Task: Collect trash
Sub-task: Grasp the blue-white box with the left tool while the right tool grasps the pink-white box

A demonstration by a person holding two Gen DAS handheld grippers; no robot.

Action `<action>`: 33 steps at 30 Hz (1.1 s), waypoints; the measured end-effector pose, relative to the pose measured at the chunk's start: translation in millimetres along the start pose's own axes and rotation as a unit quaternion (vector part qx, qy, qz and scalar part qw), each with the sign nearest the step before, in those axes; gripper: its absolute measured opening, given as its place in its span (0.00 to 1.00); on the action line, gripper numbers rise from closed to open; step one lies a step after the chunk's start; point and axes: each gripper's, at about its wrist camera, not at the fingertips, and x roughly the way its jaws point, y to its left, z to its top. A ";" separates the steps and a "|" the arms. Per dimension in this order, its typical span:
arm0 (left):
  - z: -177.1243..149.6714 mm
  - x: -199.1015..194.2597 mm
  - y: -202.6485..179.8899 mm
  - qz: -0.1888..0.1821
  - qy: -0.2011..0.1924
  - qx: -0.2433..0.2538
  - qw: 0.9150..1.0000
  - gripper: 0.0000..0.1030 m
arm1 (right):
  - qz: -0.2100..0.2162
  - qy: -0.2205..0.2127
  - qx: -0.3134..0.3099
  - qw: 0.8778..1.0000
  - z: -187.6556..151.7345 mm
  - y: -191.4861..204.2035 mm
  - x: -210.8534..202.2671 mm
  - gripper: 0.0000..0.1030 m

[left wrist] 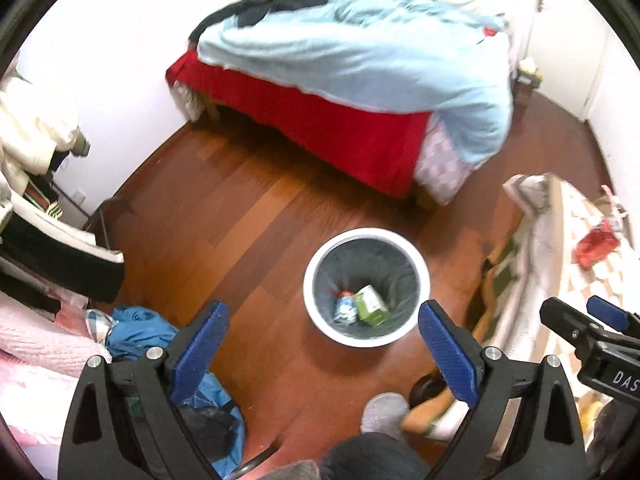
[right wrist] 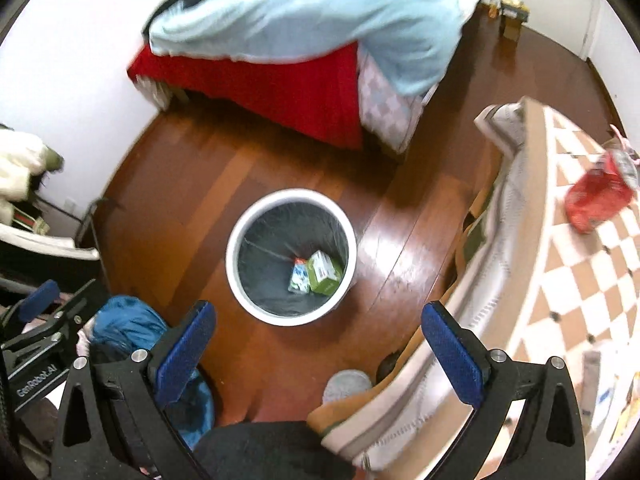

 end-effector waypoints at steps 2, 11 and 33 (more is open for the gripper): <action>-2.8 -20.5 -15.5 -0.011 -0.014 0.008 1.000 0.94 | 0.004 -0.019 0.010 1.000 -4.6 -10.3 -26.2 1.00; -37.6 -48.6 -145.6 -0.077 -0.007 0.081 0.994 0.94 | -0.037 -0.075 0.117 0.990 -68.5 -134.2 -133.9 1.00; -132.5 44.2 -353.2 -0.067 0.131 0.193 0.970 0.94 | -0.095 0.069 0.243 0.963 -201.4 -383.4 -56.2 0.56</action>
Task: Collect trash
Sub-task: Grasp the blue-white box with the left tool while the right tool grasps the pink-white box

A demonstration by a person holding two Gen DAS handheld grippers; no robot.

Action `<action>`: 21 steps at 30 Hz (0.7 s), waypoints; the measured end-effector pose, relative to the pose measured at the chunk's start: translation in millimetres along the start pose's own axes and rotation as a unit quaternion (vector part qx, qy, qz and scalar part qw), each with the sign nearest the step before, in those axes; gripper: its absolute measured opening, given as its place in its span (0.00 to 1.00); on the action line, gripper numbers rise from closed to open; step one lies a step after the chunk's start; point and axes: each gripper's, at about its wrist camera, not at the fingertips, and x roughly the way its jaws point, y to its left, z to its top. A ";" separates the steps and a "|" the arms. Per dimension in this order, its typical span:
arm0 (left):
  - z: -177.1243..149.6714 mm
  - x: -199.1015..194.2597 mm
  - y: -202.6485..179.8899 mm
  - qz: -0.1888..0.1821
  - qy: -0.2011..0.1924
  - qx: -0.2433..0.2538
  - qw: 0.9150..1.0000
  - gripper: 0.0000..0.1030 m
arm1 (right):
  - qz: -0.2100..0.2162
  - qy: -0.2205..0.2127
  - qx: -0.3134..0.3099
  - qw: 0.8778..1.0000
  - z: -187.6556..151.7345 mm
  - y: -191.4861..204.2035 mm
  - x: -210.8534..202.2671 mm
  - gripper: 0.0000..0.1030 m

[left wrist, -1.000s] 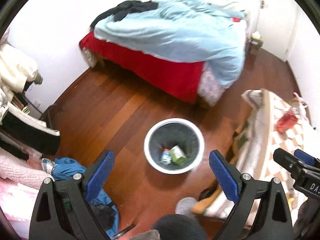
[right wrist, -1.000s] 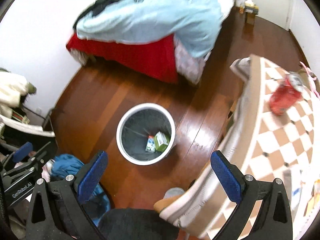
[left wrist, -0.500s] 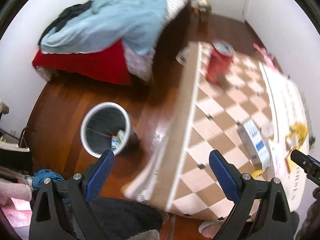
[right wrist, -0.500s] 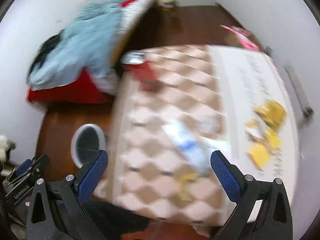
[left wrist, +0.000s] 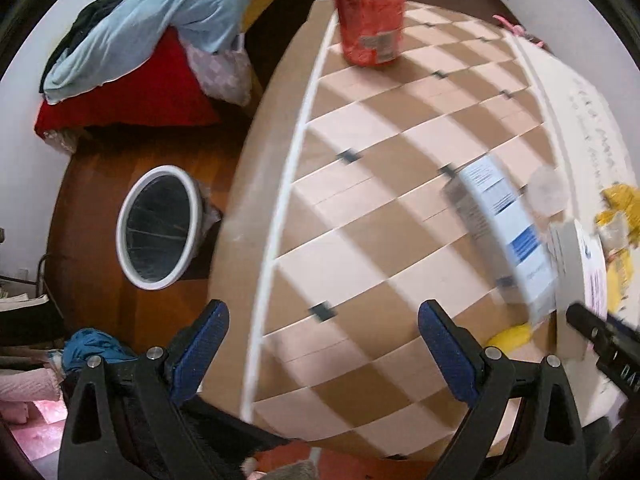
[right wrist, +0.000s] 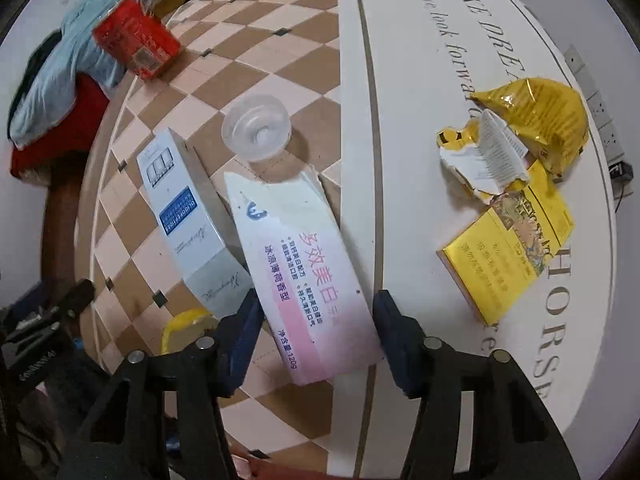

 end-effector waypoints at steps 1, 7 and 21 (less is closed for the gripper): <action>3.5 -2.9 -5.7 -0.014 0.001 -0.004 1.000 0.93 | 0.001 -0.006 0.014 1.000 -2.0 -9.6 -6.0 0.56; 35.8 4.1 -55.3 -0.099 0.040 -0.019 0.994 0.93 | -0.026 -0.042 0.082 0.995 -12.6 -43.5 -35.1 0.56; 47.3 23.0 -96.4 -0.080 0.035 0.053 0.995 0.43 | -0.074 -0.019 0.076 0.994 9.6 -48.3 -10.3 0.54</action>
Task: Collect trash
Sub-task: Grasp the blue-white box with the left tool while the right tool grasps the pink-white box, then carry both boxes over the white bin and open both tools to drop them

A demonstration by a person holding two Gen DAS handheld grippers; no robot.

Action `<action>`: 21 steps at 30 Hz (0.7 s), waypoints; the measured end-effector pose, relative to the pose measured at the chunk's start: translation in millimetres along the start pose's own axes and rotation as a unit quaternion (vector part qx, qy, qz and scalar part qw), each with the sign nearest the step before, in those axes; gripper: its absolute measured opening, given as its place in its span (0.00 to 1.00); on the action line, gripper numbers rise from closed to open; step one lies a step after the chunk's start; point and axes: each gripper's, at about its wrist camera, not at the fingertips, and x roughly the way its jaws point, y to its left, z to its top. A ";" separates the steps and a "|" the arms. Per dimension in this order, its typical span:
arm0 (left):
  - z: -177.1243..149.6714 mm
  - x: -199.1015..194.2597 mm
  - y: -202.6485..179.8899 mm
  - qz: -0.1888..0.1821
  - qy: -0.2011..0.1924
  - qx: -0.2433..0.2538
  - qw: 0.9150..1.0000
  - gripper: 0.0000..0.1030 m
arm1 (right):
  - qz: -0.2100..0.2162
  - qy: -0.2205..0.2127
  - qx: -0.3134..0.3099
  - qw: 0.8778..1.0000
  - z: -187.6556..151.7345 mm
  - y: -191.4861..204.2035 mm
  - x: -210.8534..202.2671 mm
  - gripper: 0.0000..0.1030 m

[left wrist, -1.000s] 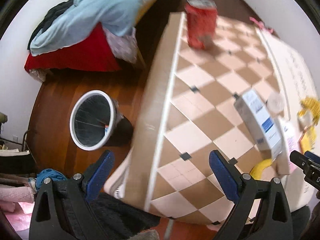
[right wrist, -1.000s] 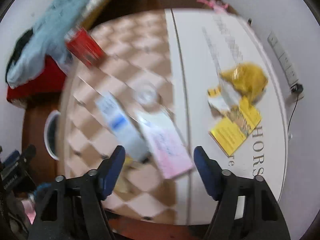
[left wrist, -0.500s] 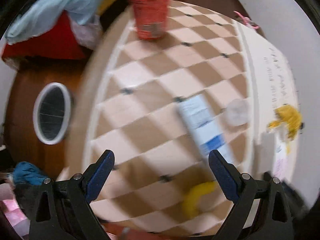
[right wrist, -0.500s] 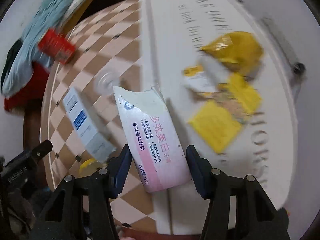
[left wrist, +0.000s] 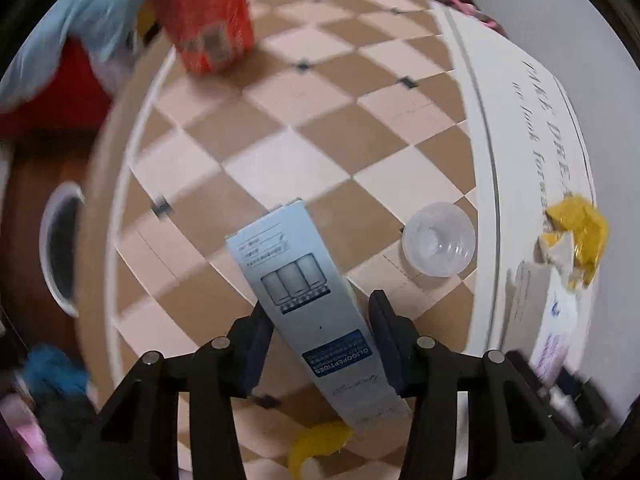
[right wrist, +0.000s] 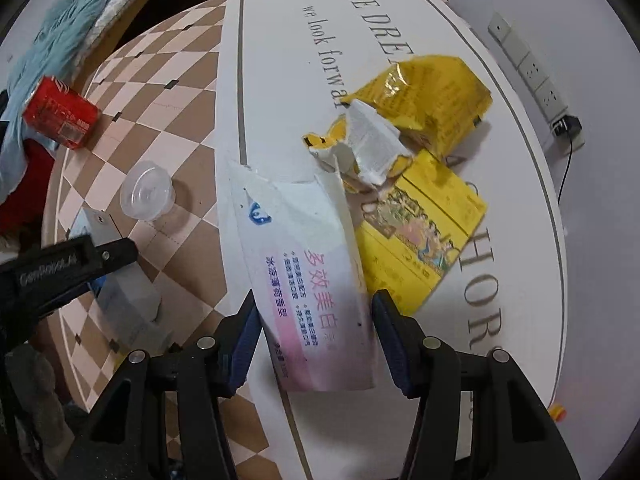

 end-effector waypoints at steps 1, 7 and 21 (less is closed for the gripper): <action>0.0 -2.8 -1.3 0.010 -0.007 0.013 1.000 0.43 | 0.002 0.000 -0.002 1.000 0.4 0.4 -0.3 0.54; 5.9 17.1 0.6 0.010 0.025 0.024 0.999 0.43 | -0.004 -0.004 -0.015 1.000 -1.3 1.0 -0.2 0.53; -10.1 -84.1 38.9 0.029 -0.126 0.037 0.991 0.34 | 0.013 -0.054 -0.030 0.998 -3.8 18.0 -50.4 0.50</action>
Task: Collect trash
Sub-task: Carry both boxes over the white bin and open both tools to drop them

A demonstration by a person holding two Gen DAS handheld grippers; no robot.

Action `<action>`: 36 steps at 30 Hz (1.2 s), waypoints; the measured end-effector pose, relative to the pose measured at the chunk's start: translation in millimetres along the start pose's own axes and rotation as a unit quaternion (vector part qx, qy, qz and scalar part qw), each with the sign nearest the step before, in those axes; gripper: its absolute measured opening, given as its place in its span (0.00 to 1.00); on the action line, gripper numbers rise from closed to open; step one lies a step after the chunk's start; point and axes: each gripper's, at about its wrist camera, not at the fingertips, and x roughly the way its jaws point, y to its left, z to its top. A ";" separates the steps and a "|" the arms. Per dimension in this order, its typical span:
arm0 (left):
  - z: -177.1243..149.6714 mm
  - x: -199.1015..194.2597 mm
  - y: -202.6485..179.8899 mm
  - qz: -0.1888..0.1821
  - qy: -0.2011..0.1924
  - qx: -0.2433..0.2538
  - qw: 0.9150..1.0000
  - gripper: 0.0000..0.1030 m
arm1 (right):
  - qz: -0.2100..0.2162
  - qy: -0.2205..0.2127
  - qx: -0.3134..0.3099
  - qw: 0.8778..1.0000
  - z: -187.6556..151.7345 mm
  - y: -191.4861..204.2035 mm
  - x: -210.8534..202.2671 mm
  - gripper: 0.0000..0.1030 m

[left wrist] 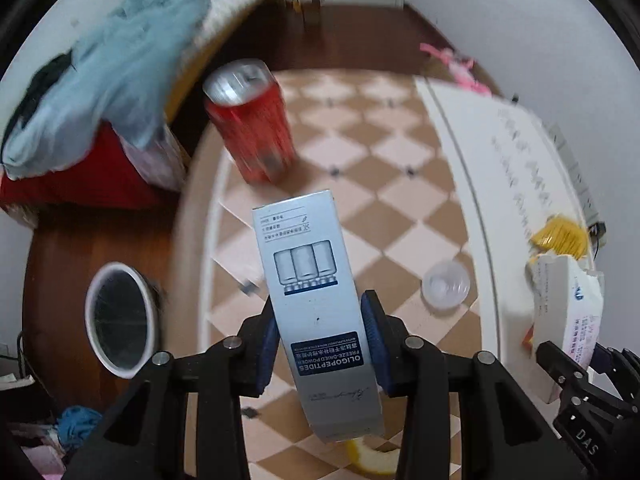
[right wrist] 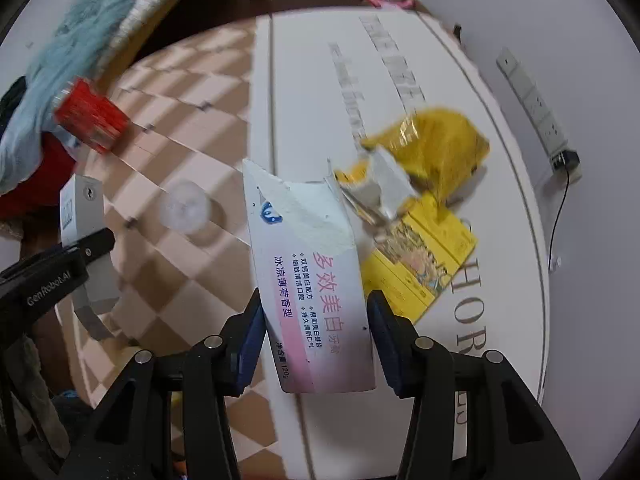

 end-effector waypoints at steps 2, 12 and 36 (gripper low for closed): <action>5.8 -19.4 18.7 0.004 -0.024 -0.003 1.000 0.34 | 0.009 -0.015 -0.006 1.000 3.3 9.6 -14.3 0.50; 22.0 -105.5 110.7 0.017 -0.108 -0.046 0.993 0.34 | 0.066 -0.082 -0.062 0.992 17.0 94.1 -86.3 0.50; -77.9 24.7 440.7 -0.001 0.021 -0.266 0.964 0.34 | 0.150 0.009 -0.258 0.954 -33.9 463.5 29.7 0.50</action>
